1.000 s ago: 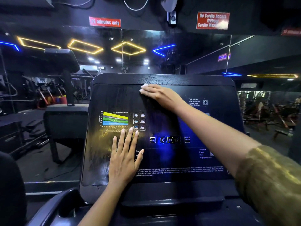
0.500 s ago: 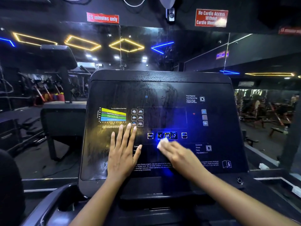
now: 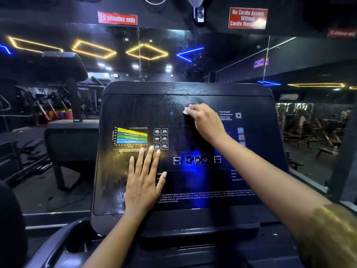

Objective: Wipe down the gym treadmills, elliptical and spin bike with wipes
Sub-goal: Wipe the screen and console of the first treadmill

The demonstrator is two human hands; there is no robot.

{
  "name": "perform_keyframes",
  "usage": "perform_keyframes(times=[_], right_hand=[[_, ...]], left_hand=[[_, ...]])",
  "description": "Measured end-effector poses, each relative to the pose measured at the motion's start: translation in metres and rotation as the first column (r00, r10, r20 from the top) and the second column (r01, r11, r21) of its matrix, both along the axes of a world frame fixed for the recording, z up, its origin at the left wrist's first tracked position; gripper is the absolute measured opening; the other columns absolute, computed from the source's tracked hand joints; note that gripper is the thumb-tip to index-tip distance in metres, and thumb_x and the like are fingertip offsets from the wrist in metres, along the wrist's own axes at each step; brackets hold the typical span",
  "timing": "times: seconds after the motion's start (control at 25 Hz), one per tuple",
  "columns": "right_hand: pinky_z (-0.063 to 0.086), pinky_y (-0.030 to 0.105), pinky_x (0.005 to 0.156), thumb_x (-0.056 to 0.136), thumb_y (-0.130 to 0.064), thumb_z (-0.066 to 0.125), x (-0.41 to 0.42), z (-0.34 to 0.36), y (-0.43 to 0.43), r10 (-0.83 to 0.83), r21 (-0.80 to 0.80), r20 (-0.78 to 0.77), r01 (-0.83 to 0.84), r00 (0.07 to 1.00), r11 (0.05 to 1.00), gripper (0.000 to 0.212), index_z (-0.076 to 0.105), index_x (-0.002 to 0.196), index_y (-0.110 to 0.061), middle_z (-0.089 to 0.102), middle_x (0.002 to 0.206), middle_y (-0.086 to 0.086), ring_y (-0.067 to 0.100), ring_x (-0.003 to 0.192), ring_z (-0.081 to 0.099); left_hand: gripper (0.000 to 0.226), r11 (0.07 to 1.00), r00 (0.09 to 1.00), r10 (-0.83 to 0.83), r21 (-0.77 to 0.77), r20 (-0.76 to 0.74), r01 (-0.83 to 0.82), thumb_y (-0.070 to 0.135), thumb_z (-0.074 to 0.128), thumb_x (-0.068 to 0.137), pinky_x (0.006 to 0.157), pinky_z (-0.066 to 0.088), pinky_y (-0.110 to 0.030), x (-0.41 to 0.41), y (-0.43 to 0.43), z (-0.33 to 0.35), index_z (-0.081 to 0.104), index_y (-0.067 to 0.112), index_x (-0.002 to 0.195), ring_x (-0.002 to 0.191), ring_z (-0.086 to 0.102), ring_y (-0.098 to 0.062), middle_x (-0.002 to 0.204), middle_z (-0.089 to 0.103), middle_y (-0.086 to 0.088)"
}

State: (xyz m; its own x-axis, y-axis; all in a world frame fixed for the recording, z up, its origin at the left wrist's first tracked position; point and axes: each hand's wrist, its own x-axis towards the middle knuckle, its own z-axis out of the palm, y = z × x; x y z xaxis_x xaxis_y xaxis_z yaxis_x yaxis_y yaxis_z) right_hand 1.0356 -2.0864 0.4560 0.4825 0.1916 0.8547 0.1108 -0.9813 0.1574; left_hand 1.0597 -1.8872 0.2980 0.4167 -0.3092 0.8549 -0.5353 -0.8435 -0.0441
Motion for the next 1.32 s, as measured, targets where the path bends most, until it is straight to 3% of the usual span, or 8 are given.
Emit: perform_keyframes(times=[0.16, 0.36, 0.44, 0.56, 0.68, 0.8, 1.16, 1.32], right_hand=[[0.048, 0.03, 0.034, 0.085, -0.016, 0.037, -0.043, -0.077, 0.002, 0.054, -0.167, -0.006, -0.054, 0.999, 0.984, 0.034, 0.069, 0.092, -0.007, 0.067, 0.091, 0.01, 0.026, 0.076, 0.064], [0.055, 0.023, 0.056, 0.089, -0.012, 0.039, -0.096, -0.174, -0.004, 0.112, -0.269, -0.151, -0.15, 0.982, 0.951, 0.033, 0.069, 0.105, -0.011, 0.066, 0.108, 0.003, 0.016, 0.101, 0.056], [0.055, 0.023, 0.062, 0.097, -0.016, 0.034, -0.107, -0.18, -0.005, 0.175, -0.269, -0.168, -0.215, 0.97, 0.939, 0.035, 0.068, 0.105, -0.012, 0.065, 0.106, 0.001, 0.014, 0.1, 0.056], [0.055, 0.027, 0.069, 0.092, -0.013, 0.047, -0.098, -0.134, -0.012, 0.254, -0.148, -0.081, -0.264, 0.964, 0.953, 0.022, 0.067, 0.101, -0.014, 0.065, 0.103, 0.003, 0.018, 0.097, 0.059], [0.055, 0.034, 0.074, 0.085, -0.011, 0.043, -0.058, -0.059, -0.024, 0.12, -0.016, 0.059, -0.119, 0.991, 0.993, 0.031, 0.071, 0.098, -0.011, 0.069, 0.102, 0.007, 0.026, 0.093, 0.064], [0.056, 0.042, 0.072, 0.082, -0.02, 0.029, -0.032, -0.032, -0.028, 0.004, 0.074, 0.016, -0.005, 1.0, 0.997, 0.047, 0.07, 0.103, -0.007, 0.068, 0.107, 0.011, 0.03, 0.097, 0.064], [0.05, 0.029, 0.041, 0.089, -0.003, 0.034, -0.105, -0.187, 0.005, -0.048, -0.058, -0.137, 0.04, 0.989, 0.997, 0.035, 0.06, 0.112, -0.011, 0.06, 0.109, 0.002, 0.021, 0.076, 0.056], [0.055, 0.026, 0.055, 0.082, -0.008, 0.042, -0.131, -0.199, -0.005, 0.071, -0.066, -0.166, -0.083, 0.984, 0.994, 0.035, 0.064, 0.108, -0.017, 0.064, 0.109, 0.0, 0.017, 0.089, 0.062]], left_hand=[[0.064, 1.0, 1.0, 0.005, 0.006, 0.002, -0.005, 0.047, 0.01, 0.1, 0.115, 0.014, -0.048, 0.0, -0.001, 0.0, 0.036, 0.009, 0.145, 0.143, 0.019, -0.027, 0.153, 0.029, -0.01], [0.064, 1.0, 1.0, 0.006, 0.009, 0.001, -0.006, 0.047, 0.011, 0.1, 0.115, 0.013, -0.047, 0.001, 0.0, 0.001, 0.037, 0.009, 0.144, 0.143, 0.019, -0.028, 0.153, 0.03, -0.01], [0.064, 1.0, 1.0, 0.006, 0.008, 0.003, -0.006, 0.047, 0.012, 0.1, 0.115, 0.012, -0.047, 0.001, -0.001, 0.001, 0.036, 0.009, 0.145, 0.143, 0.018, -0.028, 0.153, 0.03, -0.011], [0.061, 1.0, 1.0, -0.002, -0.001, 0.019, 0.002, 0.044, 0.021, 0.098, 0.115, 0.011, -0.047, 0.001, -0.001, 0.0, 0.035, 0.008, 0.145, 0.143, 0.018, -0.028, 0.153, 0.029, -0.011], [0.061, 1.0, 0.999, -0.008, -0.006, 0.039, 0.009, 0.042, 0.027, 0.095, 0.115, 0.01, -0.047, 0.002, -0.001, 0.0, 0.035, 0.008, 0.145, 0.142, 0.019, -0.029, 0.152, 0.03, -0.012], [0.061, 1.0, 0.999, -0.014, -0.014, 0.046, 0.014, 0.042, 0.027, 0.095, 0.115, 0.01, -0.047, 0.002, -0.001, -0.001, 0.035, 0.008, 0.145, 0.142, 0.019, -0.029, 0.152, 0.031, -0.012], [0.059, 0.997, 0.995, -0.079, -0.018, 0.064, 0.08, 0.041, 0.029, 0.095, 0.115, 0.01, -0.048, 0.004, 0.001, -0.003, 0.034, 0.009, 0.145, 0.142, 0.019, -0.03, 0.152, 0.031, -0.012], [0.057, 0.983, 0.981, -0.175, -0.036, 0.084, 0.178, 0.039, 0.033, 0.095, 0.116, 0.008, -0.045, -0.004, -0.002, -0.004, 0.034, 0.01, 0.144, 0.142, 0.019, -0.029, 0.15, 0.034, -0.011]])
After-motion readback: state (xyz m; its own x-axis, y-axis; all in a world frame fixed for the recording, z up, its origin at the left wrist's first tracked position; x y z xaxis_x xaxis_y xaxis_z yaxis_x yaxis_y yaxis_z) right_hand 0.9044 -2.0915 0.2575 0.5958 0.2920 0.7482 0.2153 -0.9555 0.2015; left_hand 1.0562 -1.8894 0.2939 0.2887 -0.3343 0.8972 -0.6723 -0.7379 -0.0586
